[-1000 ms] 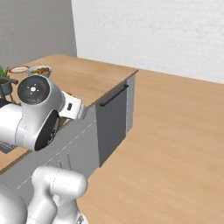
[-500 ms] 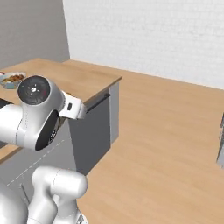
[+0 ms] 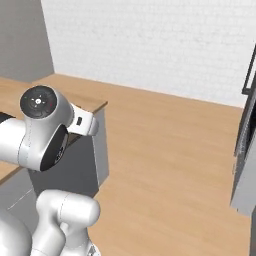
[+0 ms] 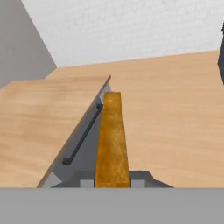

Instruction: Start the toaster. Once the lever pops up, take the bread to the plate on the dining counter.

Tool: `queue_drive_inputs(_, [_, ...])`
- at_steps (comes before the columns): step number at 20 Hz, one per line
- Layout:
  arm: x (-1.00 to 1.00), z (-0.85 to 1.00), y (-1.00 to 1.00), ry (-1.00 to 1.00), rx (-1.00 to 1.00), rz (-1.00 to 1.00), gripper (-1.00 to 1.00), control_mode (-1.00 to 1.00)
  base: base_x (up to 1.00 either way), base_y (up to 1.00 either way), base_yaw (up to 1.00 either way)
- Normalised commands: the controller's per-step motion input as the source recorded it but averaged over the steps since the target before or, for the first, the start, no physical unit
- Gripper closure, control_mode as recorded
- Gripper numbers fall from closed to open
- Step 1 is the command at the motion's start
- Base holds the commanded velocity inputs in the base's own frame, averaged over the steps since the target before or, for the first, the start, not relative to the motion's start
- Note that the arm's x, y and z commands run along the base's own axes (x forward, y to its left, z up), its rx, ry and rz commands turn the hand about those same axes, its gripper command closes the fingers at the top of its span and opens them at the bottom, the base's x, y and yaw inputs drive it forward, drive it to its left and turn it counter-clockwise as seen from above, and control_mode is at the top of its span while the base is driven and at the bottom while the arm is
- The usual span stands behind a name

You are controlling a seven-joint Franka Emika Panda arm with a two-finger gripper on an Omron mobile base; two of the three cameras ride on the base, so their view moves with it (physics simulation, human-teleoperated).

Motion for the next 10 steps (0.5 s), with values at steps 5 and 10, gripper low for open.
queue_drive_inputs(5, [0.00,0.00,0.00,0.00,0.00,0.00,1.00,1.00,1.00,-0.30,-0.15])
queue_drive_inputs(10, [0.00,0.00,0.00,0.00,0.00,0.00,1.00,1.00,1.00,-0.15,-0.10])
